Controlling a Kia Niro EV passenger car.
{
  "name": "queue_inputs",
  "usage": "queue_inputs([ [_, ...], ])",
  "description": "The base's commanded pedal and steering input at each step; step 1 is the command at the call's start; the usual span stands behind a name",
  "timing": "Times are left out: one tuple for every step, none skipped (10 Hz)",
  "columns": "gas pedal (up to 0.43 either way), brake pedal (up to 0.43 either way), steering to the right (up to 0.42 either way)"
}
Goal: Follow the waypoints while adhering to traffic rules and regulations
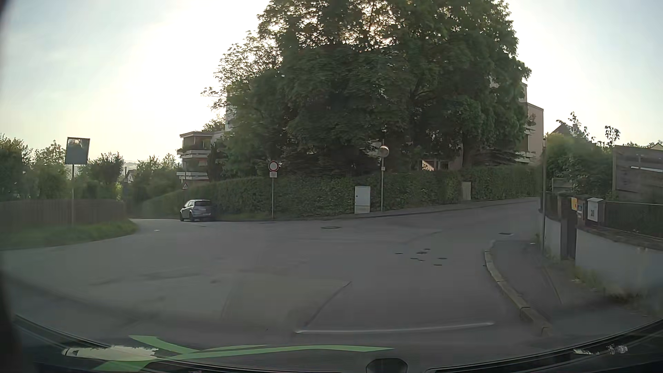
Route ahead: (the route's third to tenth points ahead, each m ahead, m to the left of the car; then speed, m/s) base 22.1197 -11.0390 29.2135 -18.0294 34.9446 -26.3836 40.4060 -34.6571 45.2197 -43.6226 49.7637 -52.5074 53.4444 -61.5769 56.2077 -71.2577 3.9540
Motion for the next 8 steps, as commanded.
queue_inputs([
  [0.0, 0.268, 0.016],
  [0.0, 0.262, 0.018],
  [0.0, 0.262, 0.023],
  [0.0, 0.256, 0.027],
  [0.0, 0.238, 0.029],
  [0.0, 0.213, 0.03],
  [0.0, 0.201, 0.03],
  [0.0, 0.201, 0.03],
])
